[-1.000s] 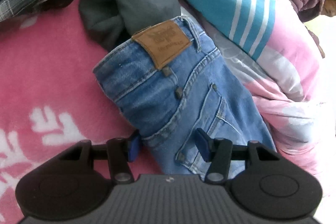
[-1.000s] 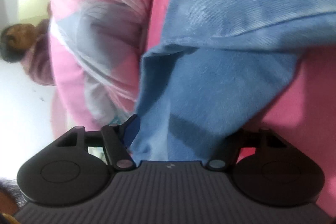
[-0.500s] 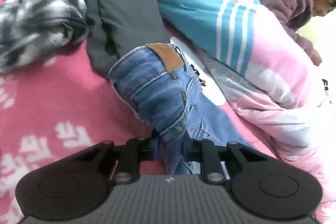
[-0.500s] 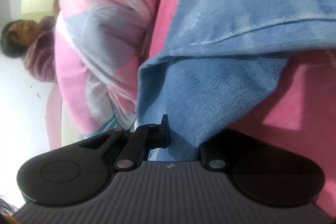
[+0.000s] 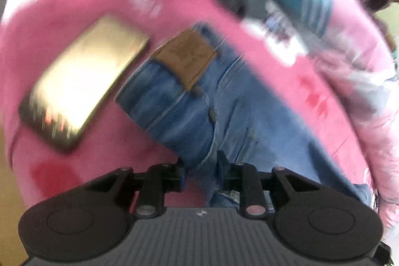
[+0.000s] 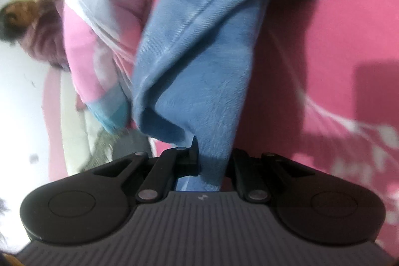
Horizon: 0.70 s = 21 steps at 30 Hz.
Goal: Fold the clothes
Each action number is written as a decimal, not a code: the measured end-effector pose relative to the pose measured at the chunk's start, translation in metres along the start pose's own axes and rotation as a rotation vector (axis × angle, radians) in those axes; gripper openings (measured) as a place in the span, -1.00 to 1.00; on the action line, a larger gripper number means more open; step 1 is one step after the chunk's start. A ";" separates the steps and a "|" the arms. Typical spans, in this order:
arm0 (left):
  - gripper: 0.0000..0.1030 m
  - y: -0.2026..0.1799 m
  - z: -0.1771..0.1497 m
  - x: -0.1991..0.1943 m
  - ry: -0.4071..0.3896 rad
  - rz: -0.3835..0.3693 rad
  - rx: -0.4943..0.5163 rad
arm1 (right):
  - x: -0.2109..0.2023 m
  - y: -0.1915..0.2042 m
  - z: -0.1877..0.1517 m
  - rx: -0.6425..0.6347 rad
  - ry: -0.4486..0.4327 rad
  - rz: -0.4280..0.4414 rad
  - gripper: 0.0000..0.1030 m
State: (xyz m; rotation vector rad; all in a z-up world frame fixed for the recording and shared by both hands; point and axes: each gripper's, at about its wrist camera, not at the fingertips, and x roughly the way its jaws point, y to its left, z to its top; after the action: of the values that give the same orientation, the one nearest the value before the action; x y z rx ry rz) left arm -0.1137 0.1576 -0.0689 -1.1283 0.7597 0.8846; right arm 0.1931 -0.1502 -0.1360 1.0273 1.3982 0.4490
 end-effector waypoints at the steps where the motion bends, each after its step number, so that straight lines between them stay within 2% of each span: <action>1: -0.26 0.006 -0.001 0.004 0.024 0.009 -0.007 | 0.002 -0.006 0.002 -0.002 0.021 -0.040 -0.75; 3: -0.21 0.009 0.000 0.002 0.043 0.005 0.024 | 0.012 -0.009 0.013 0.002 0.118 -0.125 -0.42; 4: -0.03 0.007 0.001 -0.002 0.059 0.000 0.065 | 0.017 -0.010 0.019 0.004 0.169 -0.168 -0.38; 5: 0.06 0.005 0.001 -0.006 0.080 -0.003 0.104 | 0.013 -0.002 0.018 -0.047 0.217 -0.219 -0.33; 6: 0.10 0.004 0.000 -0.011 0.109 -0.004 0.138 | 0.008 0.007 0.016 -0.106 0.265 -0.272 -0.14; 7: 0.10 0.003 -0.001 -0.017 0.132 -0.008 0.164 | 0.004 0.016 0.013 -0.166 0.313 -0.324 -0.04; 9: 0.10 0.003 -0.003 -0.031 0.171 -0.018 0.219 | -0.007 0.037 0.004 -0.291 0.398 -0.411 0.00; 11: 0.09 -0.001 -0.001 -0.050 0.157 -0.047 0.297 | -0.018 0.064 -0.012 -0.423 0.449 -0.453 0.00; 13: 0.09 -0.008 0.006 -0.066 0.105 -0.073 0.384 | -0.017 0.102 -0.034 -0.625 0.467 -0.425 0.01; 16: 0.10 -0.022 0.025 -0.080 -0.010 -0.062 0.504 | 0.029 0.182 -0.060 -0.979 0.453 -0.305 0.00; 18: 0.16 -0.024 0.040 -0.070 -0.011 -0.021 0.538 | 0.081 0.227 -0.067 -1.206 0.447 -0.246 0.01; 21: 0.16 -0.028 0.063 -0.054 -0.014 0.041 0.590 | 0.151 0.256 -0.104 -1.529 0.497 -0.200 0.01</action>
State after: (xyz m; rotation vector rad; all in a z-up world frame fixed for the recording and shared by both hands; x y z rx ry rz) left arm -0.1092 0.2018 0.0067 -0.5849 0.9552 0.6366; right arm 0.2002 0.1360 -0.0055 -0.4982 1.0699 1.3685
